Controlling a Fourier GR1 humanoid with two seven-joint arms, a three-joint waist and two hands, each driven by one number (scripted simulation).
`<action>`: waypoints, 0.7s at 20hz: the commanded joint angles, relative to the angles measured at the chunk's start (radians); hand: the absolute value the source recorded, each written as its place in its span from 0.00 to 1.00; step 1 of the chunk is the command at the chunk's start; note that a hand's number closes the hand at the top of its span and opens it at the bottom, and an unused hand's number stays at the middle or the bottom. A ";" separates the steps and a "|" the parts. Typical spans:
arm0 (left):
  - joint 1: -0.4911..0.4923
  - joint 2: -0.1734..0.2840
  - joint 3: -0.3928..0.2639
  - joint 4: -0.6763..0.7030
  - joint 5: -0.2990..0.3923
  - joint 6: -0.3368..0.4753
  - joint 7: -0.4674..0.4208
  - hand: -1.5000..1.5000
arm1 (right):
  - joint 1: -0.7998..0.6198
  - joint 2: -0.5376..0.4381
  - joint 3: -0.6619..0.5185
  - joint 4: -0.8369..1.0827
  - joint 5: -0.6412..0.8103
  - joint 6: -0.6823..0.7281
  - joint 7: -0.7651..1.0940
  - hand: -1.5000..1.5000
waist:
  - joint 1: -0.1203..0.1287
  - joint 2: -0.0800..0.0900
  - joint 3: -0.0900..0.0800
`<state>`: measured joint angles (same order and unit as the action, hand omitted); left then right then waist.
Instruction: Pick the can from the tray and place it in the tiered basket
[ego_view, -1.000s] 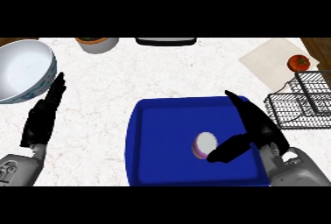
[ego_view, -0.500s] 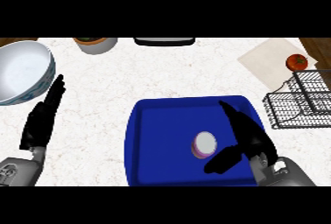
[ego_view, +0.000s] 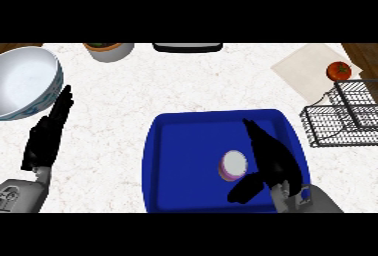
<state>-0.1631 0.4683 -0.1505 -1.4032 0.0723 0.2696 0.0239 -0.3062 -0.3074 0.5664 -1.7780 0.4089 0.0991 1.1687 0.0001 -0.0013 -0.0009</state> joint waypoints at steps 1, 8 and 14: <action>0.031 0.006 0.006 -0.034 -0.024 -0.001 0.014 0.50 | -0.008 0.067 0.033 0.014 0.062 0.028 0.195 0.00 | 0.004 -0.001 0.000; 0.033 -0.019 0.005 -0.060 -0.049 0.003 0.025 0.50 | -0.001 0.122 -0.016 0.051 0.052 0.057 0.203 0.00 | 0.006 -0.001 0.000; 0.018 -0.046 0.020 -0.063 -0.068 0.007 0.061 0.50 | 0.063 0.121 -0.026 0.032 0.086 0.080 0.157 0.00 | -0.002 -0.001 0.001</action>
<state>-0.1433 0.4401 -0.1339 -1.4508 0.0266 0.2609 0.0602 -0.2543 -0.2074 0.5469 -1.7193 0.4864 0.1214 1.1599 0.0010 -0.0014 -0.0004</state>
